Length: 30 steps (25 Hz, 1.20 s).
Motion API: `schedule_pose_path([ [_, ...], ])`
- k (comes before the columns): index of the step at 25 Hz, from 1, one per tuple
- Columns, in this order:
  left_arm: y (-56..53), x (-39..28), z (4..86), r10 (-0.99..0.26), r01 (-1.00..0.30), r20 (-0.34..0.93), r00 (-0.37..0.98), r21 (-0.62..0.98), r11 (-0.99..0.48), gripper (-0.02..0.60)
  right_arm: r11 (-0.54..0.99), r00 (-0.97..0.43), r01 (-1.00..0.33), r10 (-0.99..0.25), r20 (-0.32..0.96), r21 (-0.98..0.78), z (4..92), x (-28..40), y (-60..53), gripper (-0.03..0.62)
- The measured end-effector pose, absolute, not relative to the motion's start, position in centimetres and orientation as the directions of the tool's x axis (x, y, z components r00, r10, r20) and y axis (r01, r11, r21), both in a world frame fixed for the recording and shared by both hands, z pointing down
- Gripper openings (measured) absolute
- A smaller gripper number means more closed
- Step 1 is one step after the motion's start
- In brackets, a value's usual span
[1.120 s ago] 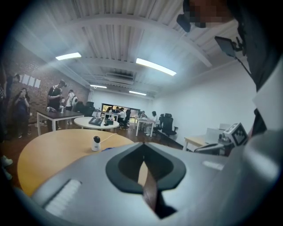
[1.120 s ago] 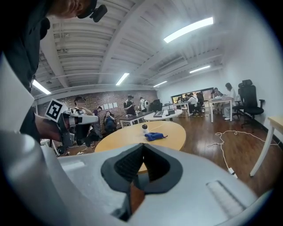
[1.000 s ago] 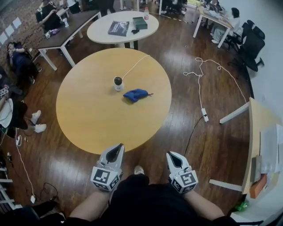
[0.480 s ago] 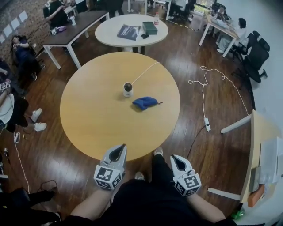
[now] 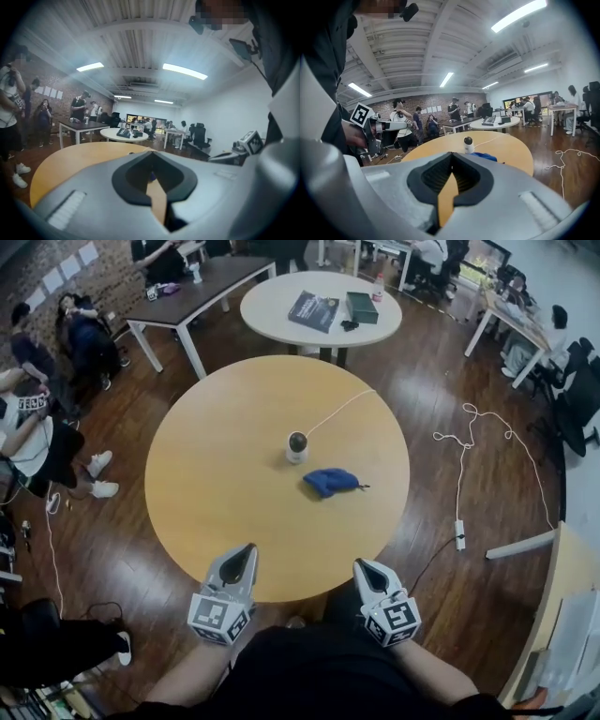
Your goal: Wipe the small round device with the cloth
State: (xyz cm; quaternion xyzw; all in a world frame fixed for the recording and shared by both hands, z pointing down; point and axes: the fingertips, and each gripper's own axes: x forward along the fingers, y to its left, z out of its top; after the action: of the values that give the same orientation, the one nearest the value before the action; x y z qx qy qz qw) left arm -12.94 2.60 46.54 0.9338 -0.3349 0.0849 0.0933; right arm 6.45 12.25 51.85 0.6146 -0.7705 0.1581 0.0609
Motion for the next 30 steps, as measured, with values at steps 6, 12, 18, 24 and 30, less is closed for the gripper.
schedule_pose_path([
  [6, -1.5, -9.2, 45.5, -0.669, -0.706, 0.242, 0.703, 0.116, -0.699, 0.003, 0.302, -0.345, -0.935, -0.892, 0.291, -0.183, 51.0, 10.0, 6.1, 0.002],
  [12, -4.7, -4.5, 44.8, -0.705, -0.745, 0.257, 0.66, 0.106, -0.659, 0.003, 0.36, -0.414, -0.908, -0.854, 0.314, -0.216, 51.9, 13.9, 2.3, 0.002],
  [18, -6.9, -2.3, 43.6, -0.757, -0.798, 0.273, 0.594, 0.084, -0.596, 0.003, 0.412, -0.488, -0.87, -0.798, 0.354, -0.271, 53.6, 16.1, 0.4, 0.002],
  [24, -8.6, -1.2, 42.0, -0.787, -0.823, 0.265, 0.557, 0.045, -0.567, 0.003, 0.477, -0.548, -0.836, -0.751, 0.368, -0.272, 55.0, 16.8, -2.7, 0.002],
  [30, -9.2, -2.9, 41.7, -0.804, -0.841, 0.278, 0.526, 0.032, -0.54, 0.003, 0.52, -0.564, -0.825, -0.728, 0.389, -0.221, 56.6, 15.3, -6.5, 0.002],
])
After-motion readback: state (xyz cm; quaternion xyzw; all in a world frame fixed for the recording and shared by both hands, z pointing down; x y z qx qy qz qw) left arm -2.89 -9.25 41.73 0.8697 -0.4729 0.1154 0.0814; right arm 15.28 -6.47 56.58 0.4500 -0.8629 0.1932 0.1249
